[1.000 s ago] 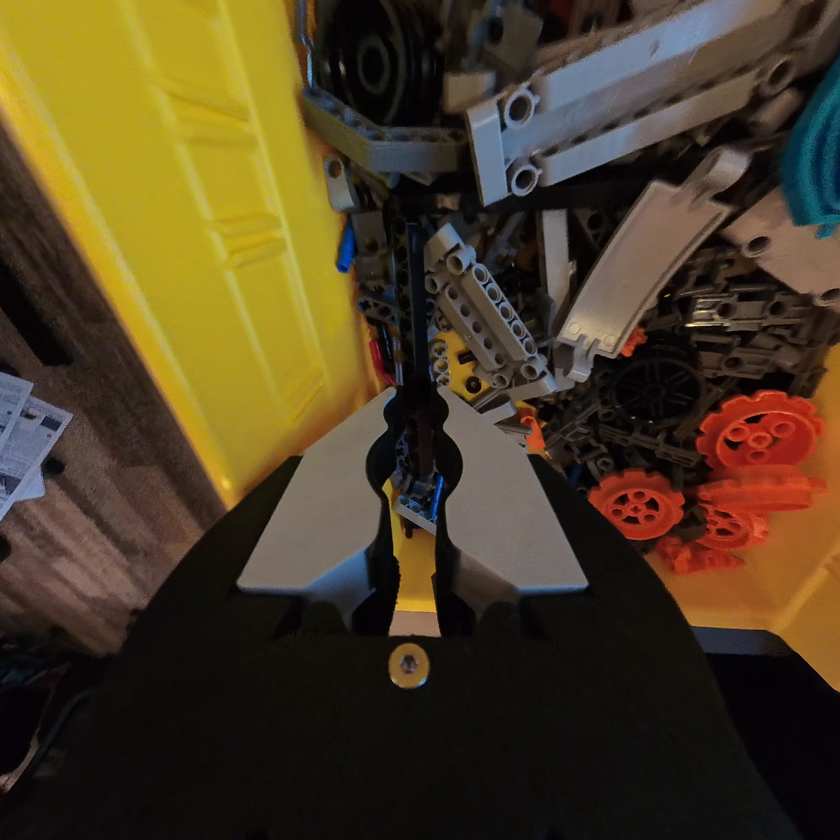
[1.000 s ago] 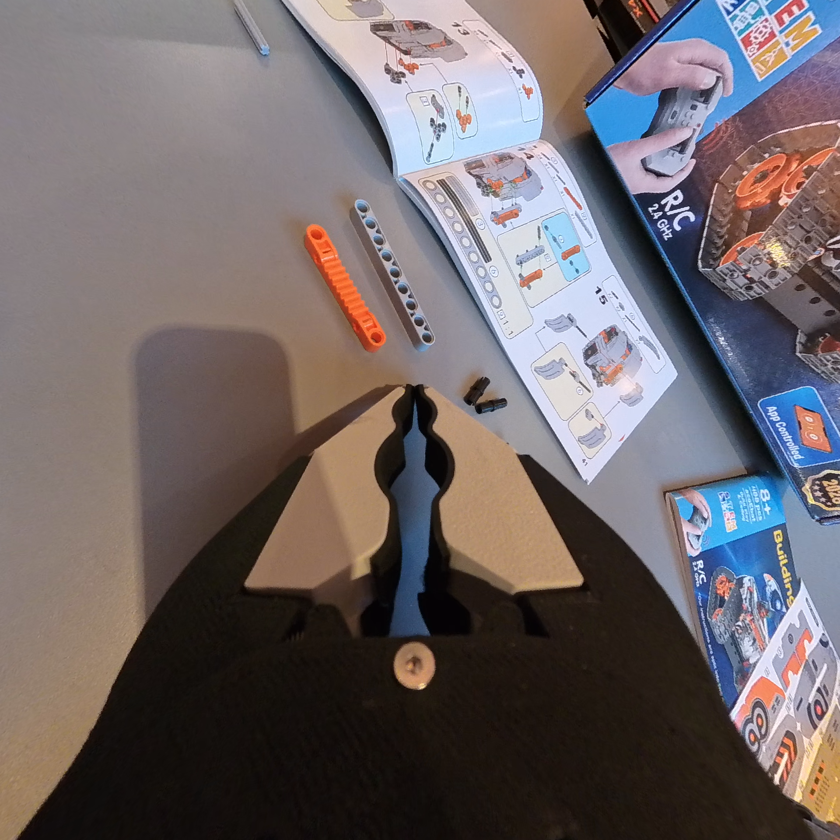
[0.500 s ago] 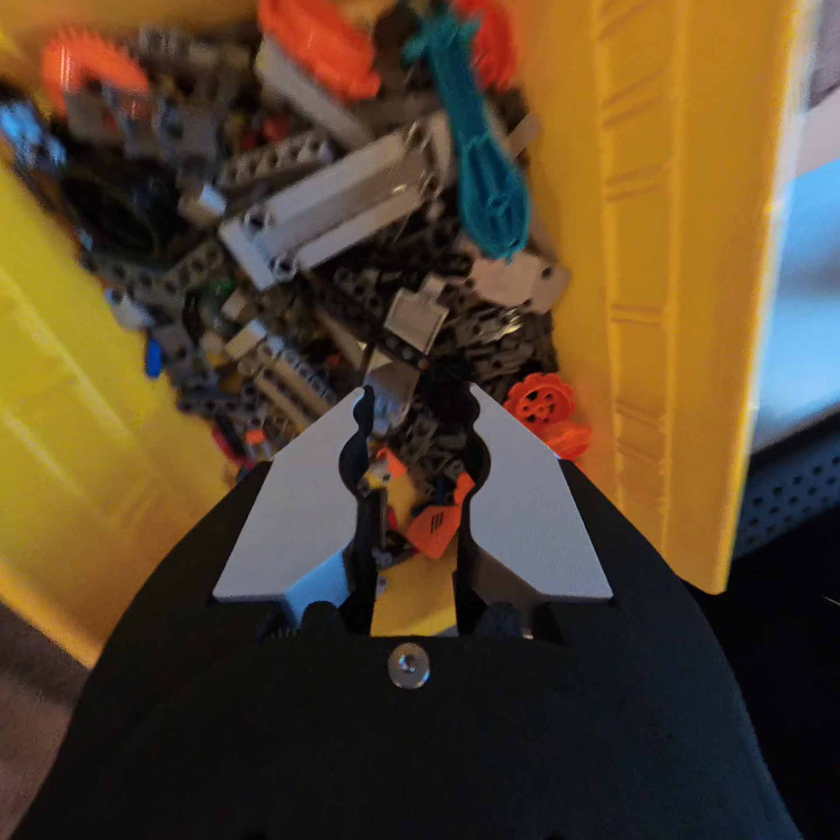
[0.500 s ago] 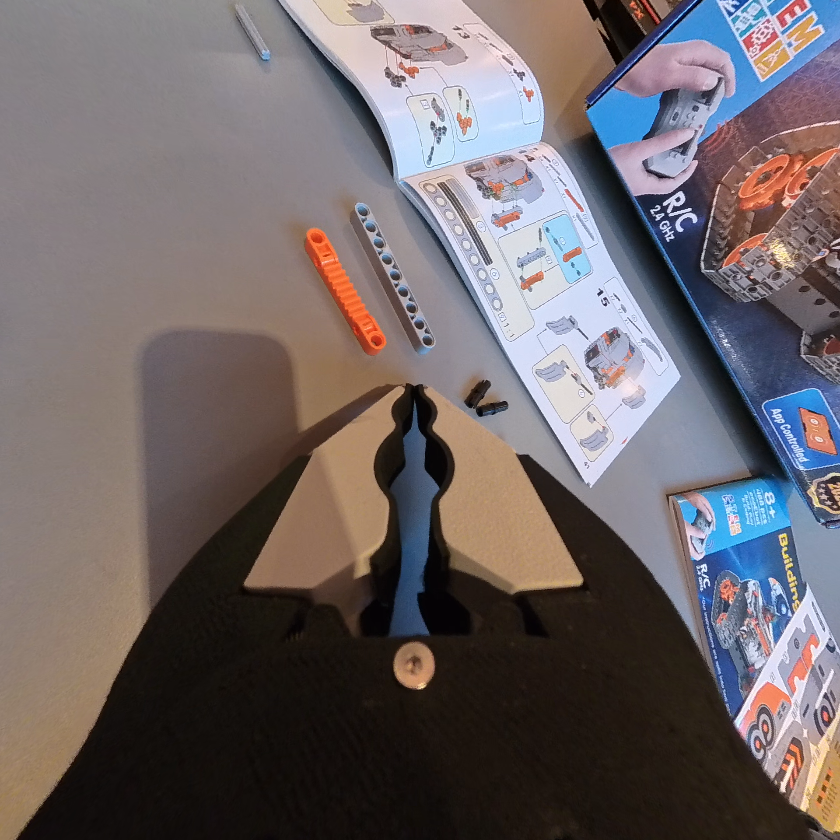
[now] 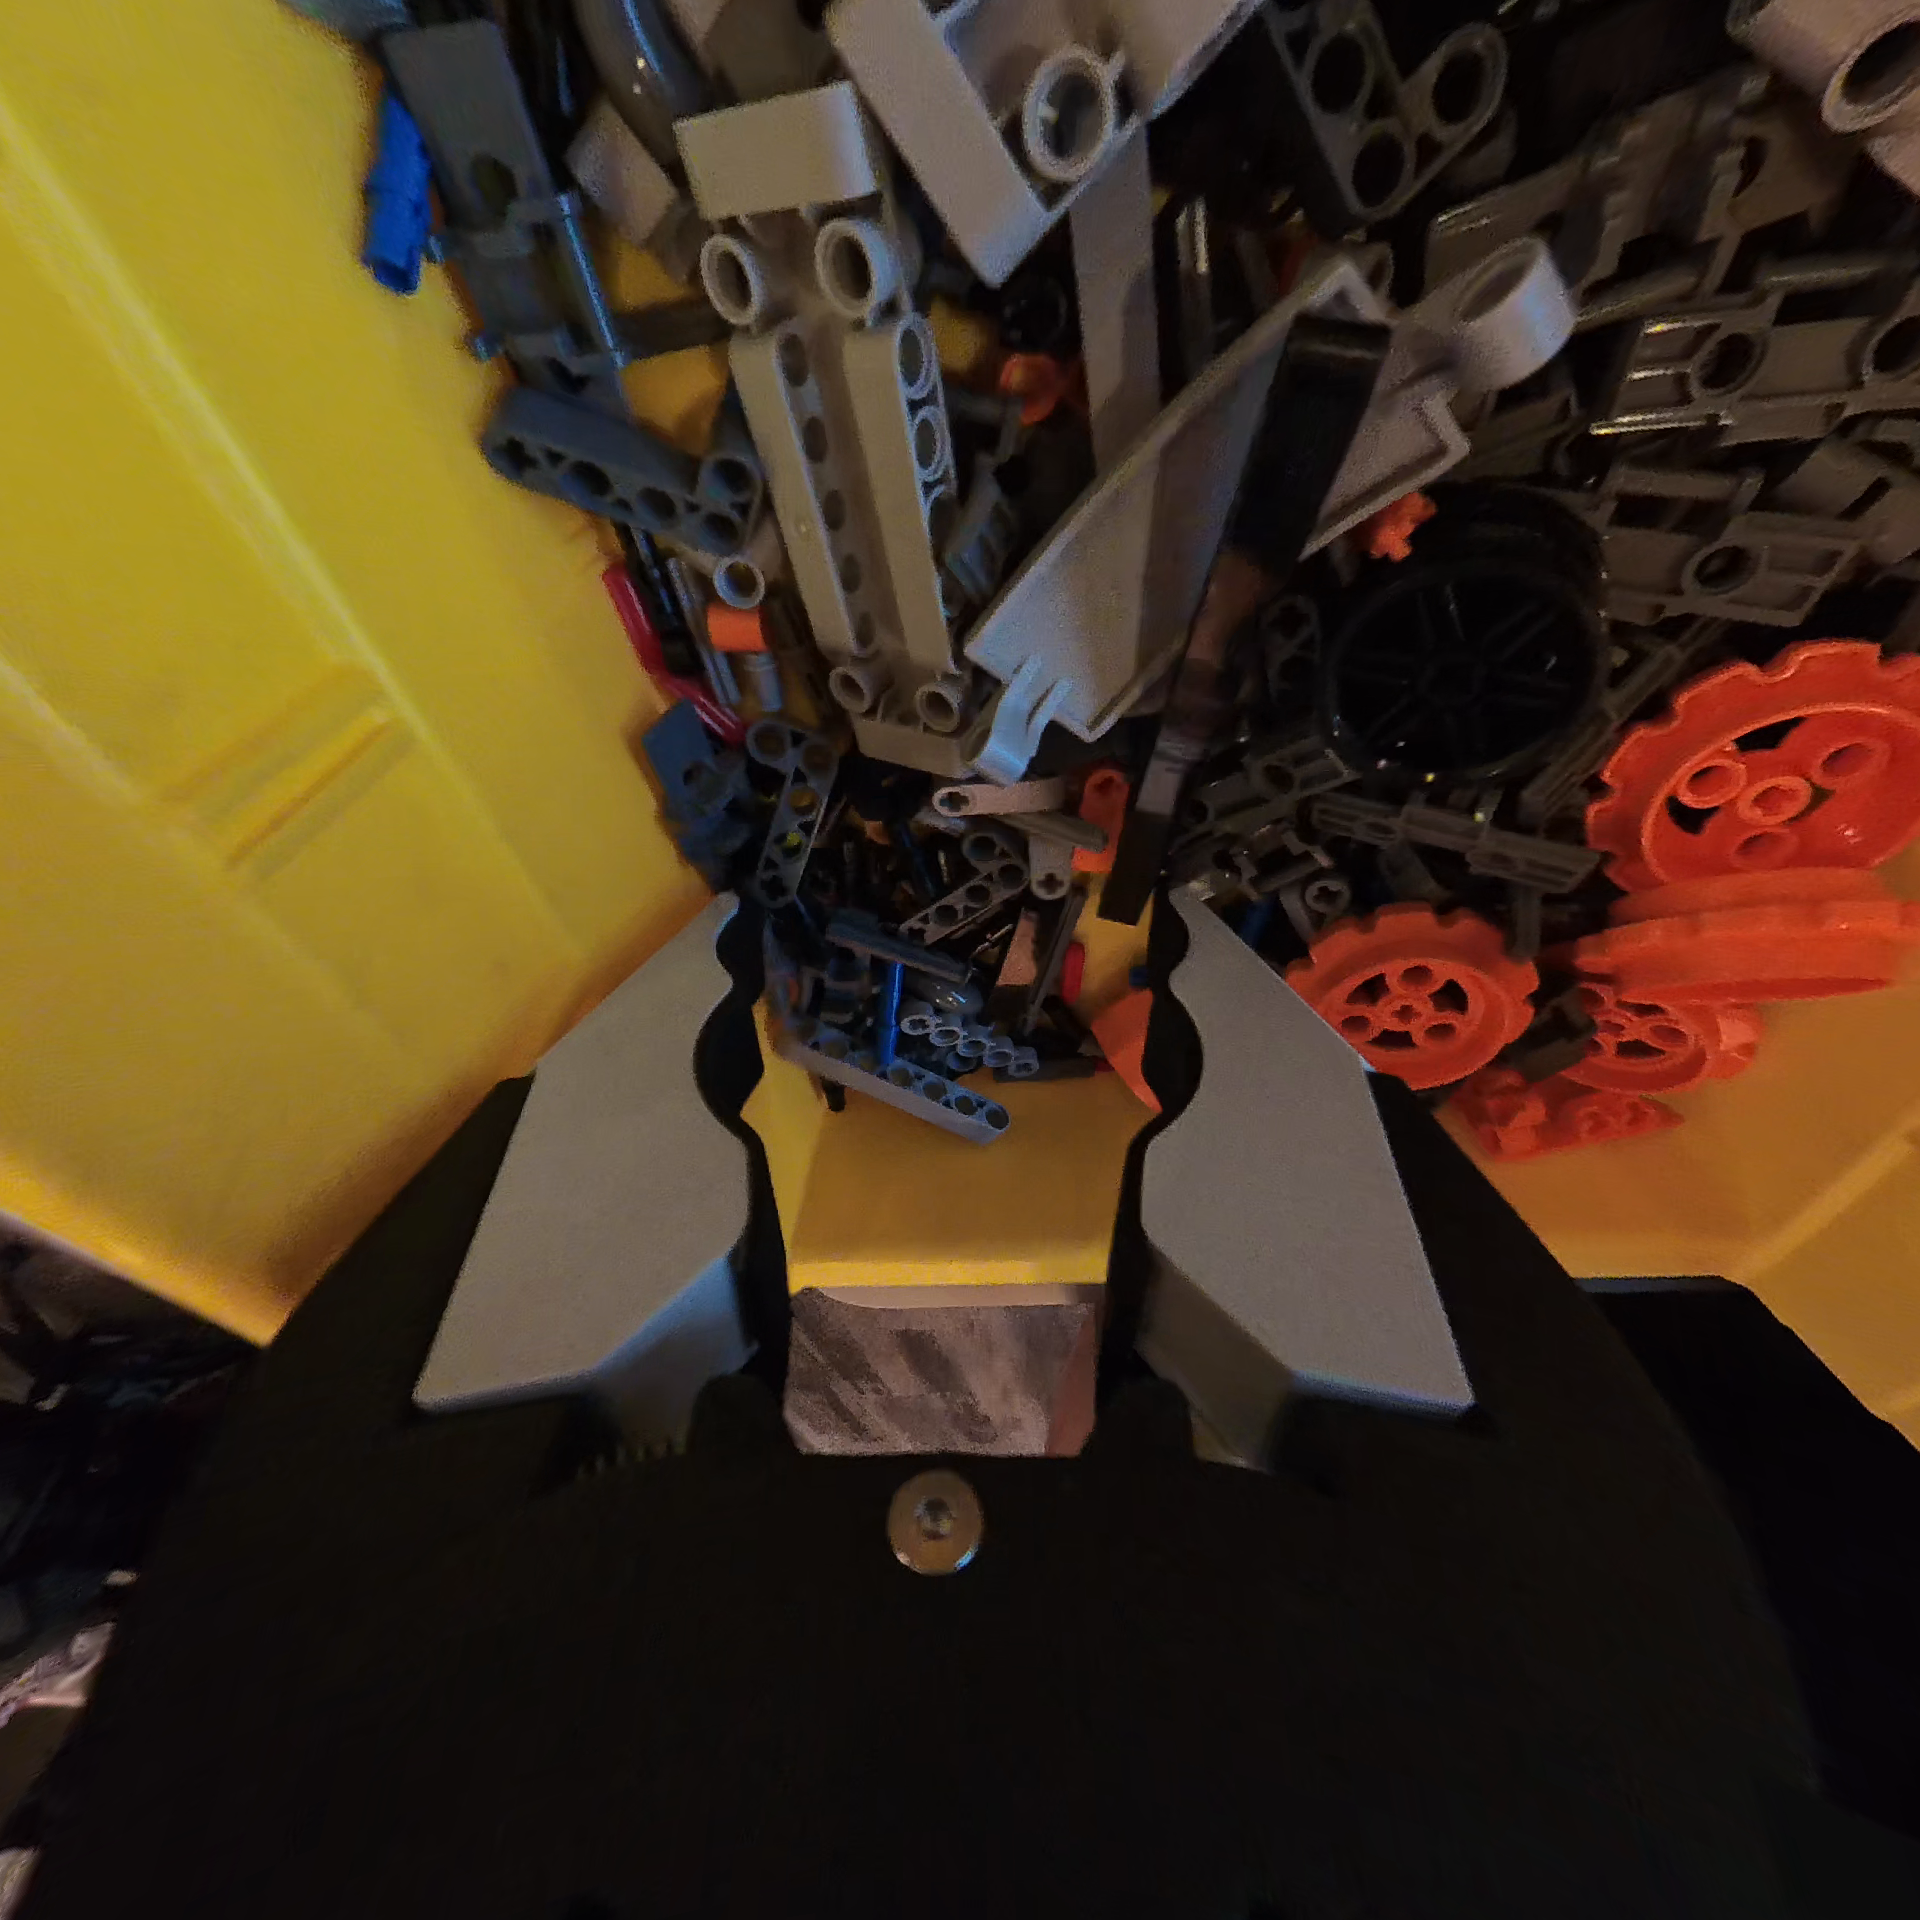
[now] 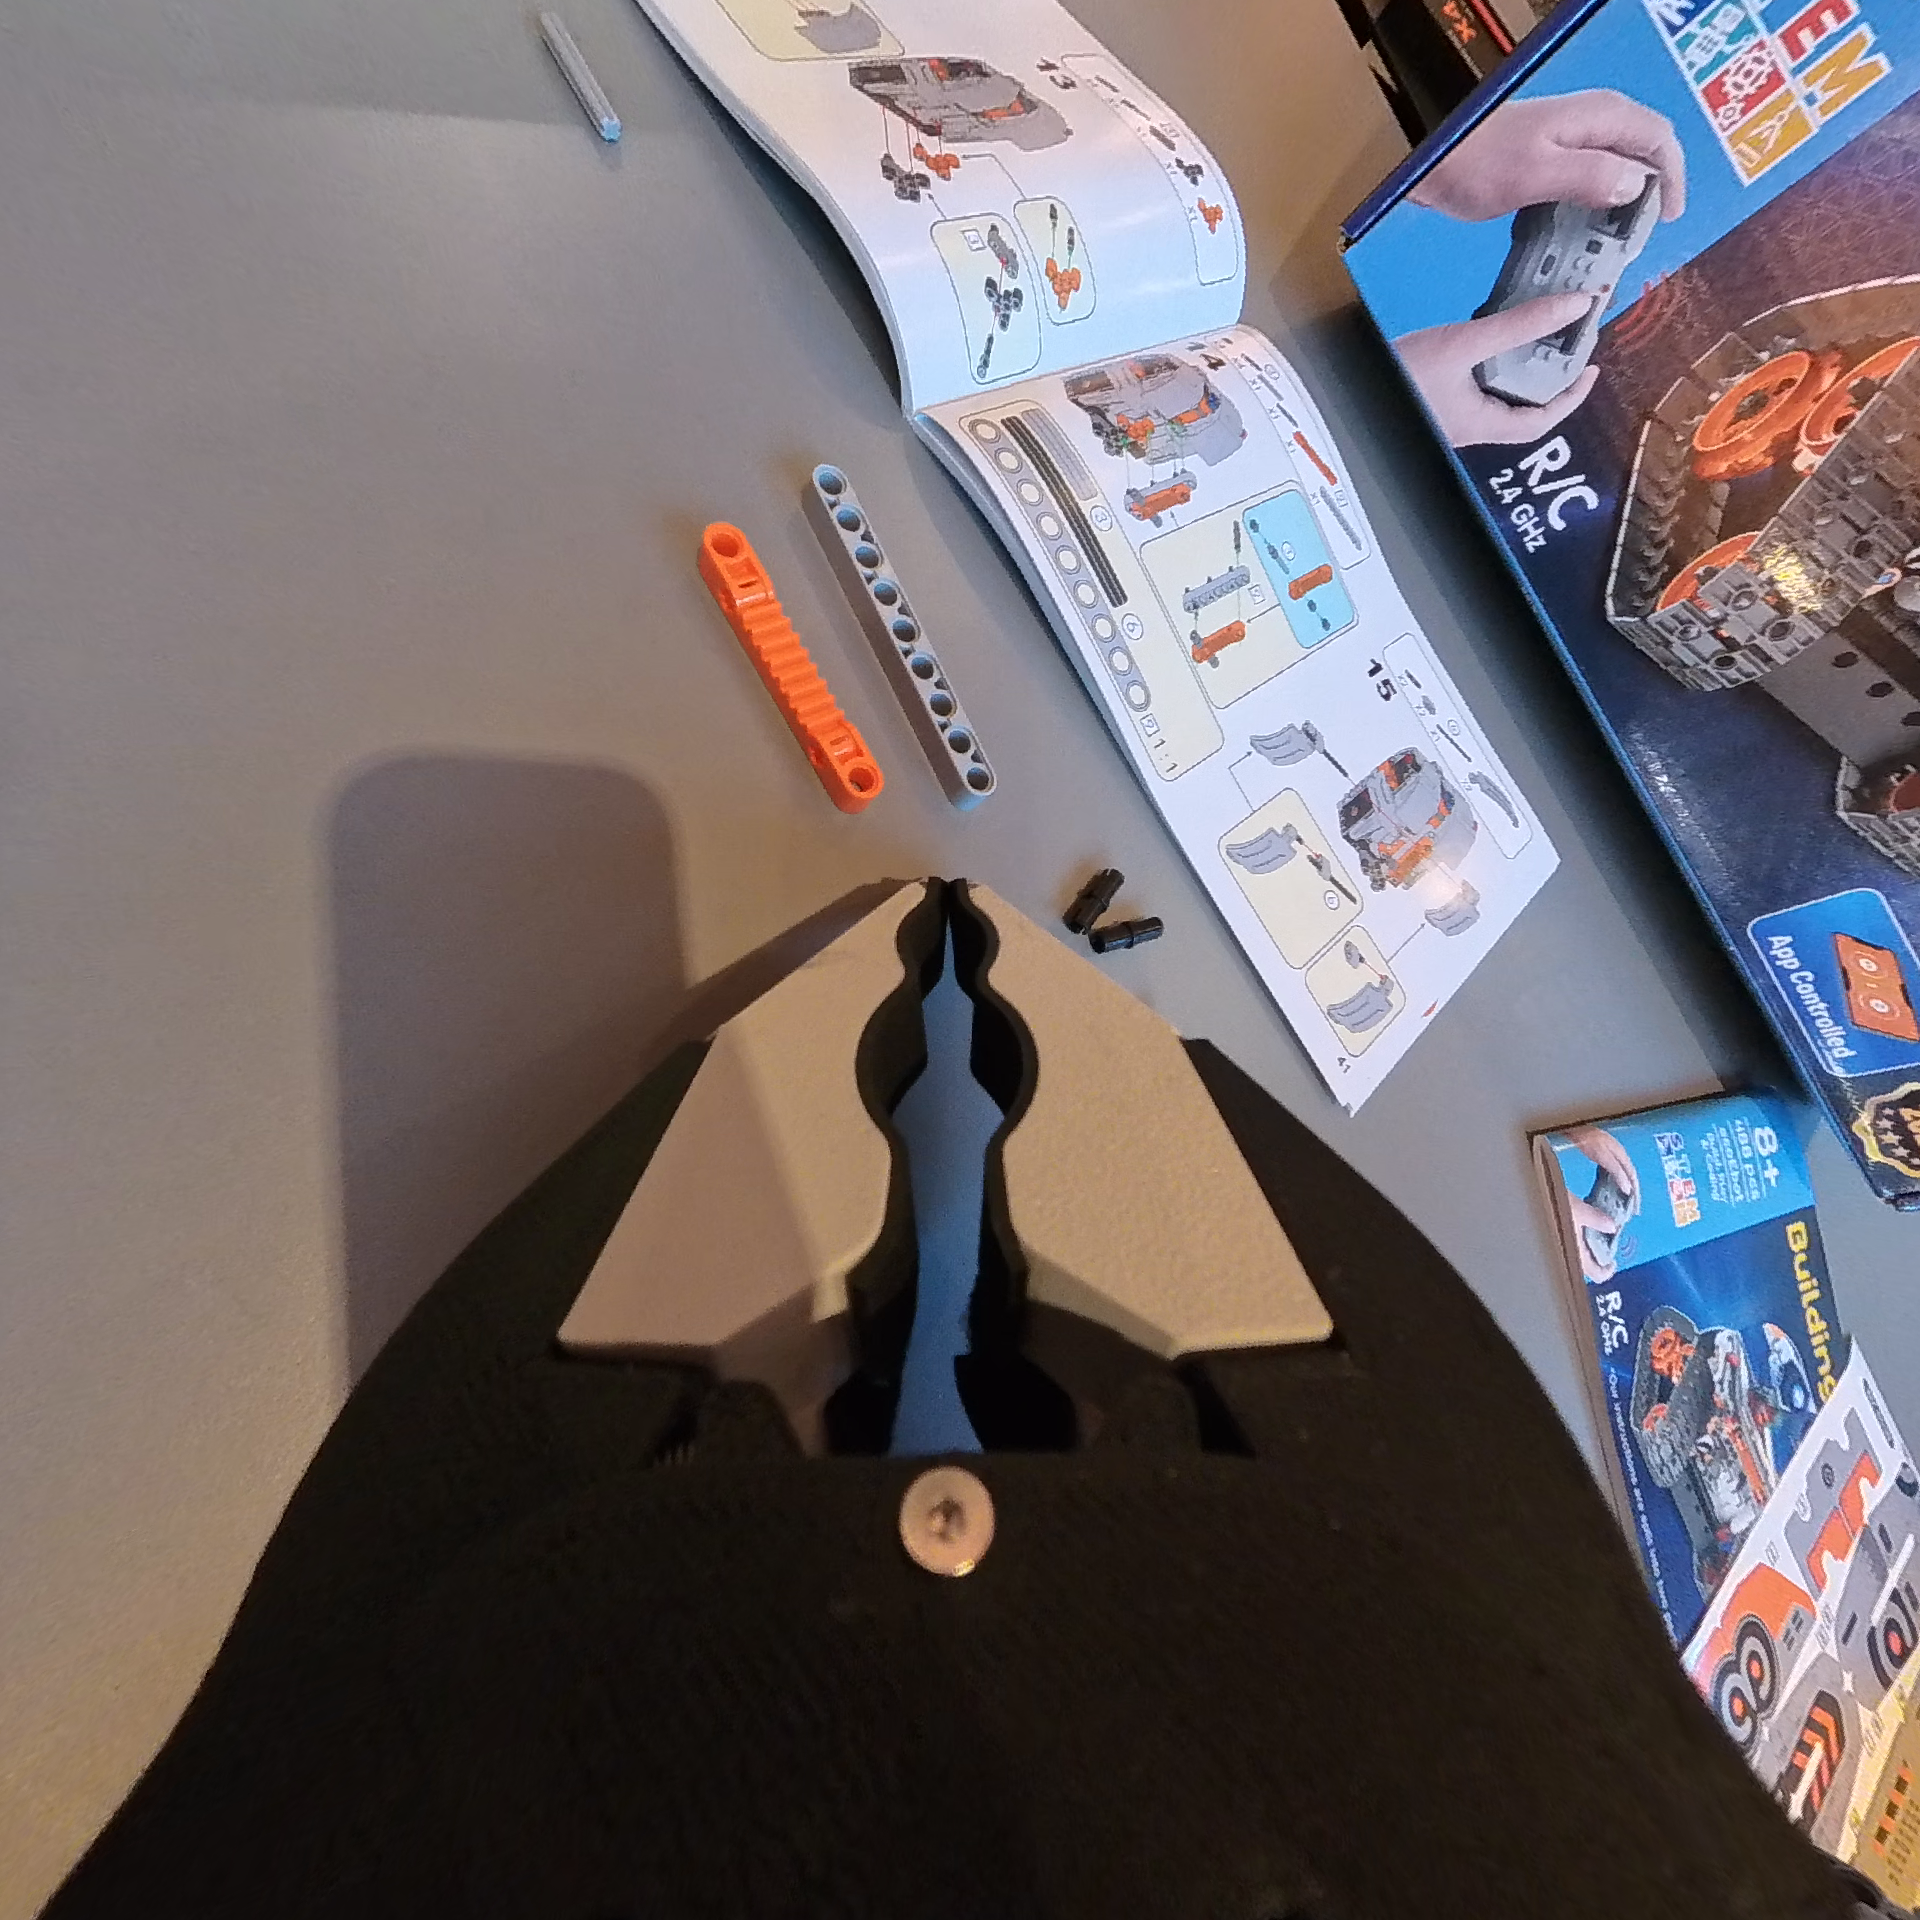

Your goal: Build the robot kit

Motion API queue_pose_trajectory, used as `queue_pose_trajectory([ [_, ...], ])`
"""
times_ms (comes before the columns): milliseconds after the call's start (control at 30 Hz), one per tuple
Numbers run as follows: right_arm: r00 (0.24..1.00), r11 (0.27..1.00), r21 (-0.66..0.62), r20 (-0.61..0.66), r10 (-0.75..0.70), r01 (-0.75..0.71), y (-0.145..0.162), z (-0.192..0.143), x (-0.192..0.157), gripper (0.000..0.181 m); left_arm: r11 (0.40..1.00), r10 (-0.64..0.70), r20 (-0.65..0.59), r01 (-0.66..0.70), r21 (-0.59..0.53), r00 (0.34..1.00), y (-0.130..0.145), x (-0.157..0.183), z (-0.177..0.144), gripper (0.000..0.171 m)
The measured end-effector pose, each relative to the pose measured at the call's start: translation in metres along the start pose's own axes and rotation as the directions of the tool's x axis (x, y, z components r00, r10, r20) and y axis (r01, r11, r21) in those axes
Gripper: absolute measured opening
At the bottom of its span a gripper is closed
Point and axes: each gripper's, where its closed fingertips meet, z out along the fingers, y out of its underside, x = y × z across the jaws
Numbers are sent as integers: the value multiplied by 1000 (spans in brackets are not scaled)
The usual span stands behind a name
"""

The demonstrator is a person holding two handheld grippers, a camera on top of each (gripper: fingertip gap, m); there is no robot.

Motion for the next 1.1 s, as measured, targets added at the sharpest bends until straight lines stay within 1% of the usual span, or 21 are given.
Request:
queue_pose_trajectory([
  [67, 1000, 1000, -1, -1, -3, 3, 0, 0, 0, 0, 999, 8, -7, -9, -39, 1000, 4, 2, 7, 71],
  [133, 1000, 1000, -1, -1, -4, 4, 0, 0, 0, 0, 998, -23, -63, 19, -64, 998, 4, 6, 9, 62],
  [200, 1000, 1000, -2, -2, -5, 5, 0, 0, 0, 0, 998, -25, -69, 20, -66, 997, 4, 5, 8, 57],
  [267, 1000, 1000, -1, -1, -4, 4, 0, 0, 0, 0, 999, 3, -88, -7, -46, 996, 2, 9, 6, 35],
  [300, 1000, 1000, -1, -1, -2, 2, 0, 0, 0, 0, 999, 14, -112, -18, -32, 994, -1, 14, 4, 10],
  [367, 1000, 1000, 0, 1, 0, 0, 0, 0, 0, 0, 1000, 24, -135, -22, 18, 991, -11, 19, -1, 7],
  [500, 1000, 1000, 4, 3, 6, -6, 0, 1, 0, 0, 985, 112, -155, -89, 149, 982, -38, 29, -12, 6],
  [567, 1000, 1000, 5, 5, 10, -10, 0, 1, 0, 0, 967, 146, -219, -92, 239, 965, -54, 40, -22, 7],
  [600, 1000, 1000, 5, 6, 11, -11, 0, 1, 0, 0, 958, 164, -235, -99, 267, 958, -58, 43, -26, 7],
  [633, 1000, 1000, 6, 6, 11, -11, 0, 1, 0, 0, 956, 171, -245, -101, 277, 954, -59, 45, -27, 11],
  [667, 1000, 1000, 6, 6, 11, -11, 0, 1, 0, 0, 961, 162, -253, -94, 261, 954, -55, 45, -26, 22],
  [700, 1000, 1000, 6, 5, 11, -11, 0, 1, 0, 0, 971, 141, -258, -82, 224, 956, -47, 44, -23, 38],
  [733, 1000, 1000, 6, 4, 10, -10, 0, 1, 0, 0, 981, 114, -245, -71, 178, 963, -36, 40, -20, 46],
  [800, 1000, 1000, 5, 4, 9, -9, -1, 1, 0, 0, 992, 60, -180, -39, 120, 982, -16, 27, -18, 49],
  [867, 1000, 1000, 8, 7, 14, -14, -1, 1, 0, 0, 993, -5, -126, 20, 117, 992, -4, 15, -23, 50],
  [933, 1000, 1000, 10, 10, 20, -20, -1, 1, 0, 0, 986, -83, -99, 96, 139, 992, 3, 6, -30, 43],
  [967, 1000, 1000, 11, 12, 23, -23, -1, 1, 0, 0, 985, -106, -96, 117, 127, 990, 9, 4, -29, 39],
  [1033, 1000, 1000, 13, 13, 26, -26, -1, 1, 0, 0, 987, -141, -63, 145, 64, 988, 24, -2, -23, 39],
  [1100, 999, 999, 14, 15, 31, -31, -1, 2, 0, 0, 985, -174, -61, 175, 7, 983, 34, -5, -15, 41],
])
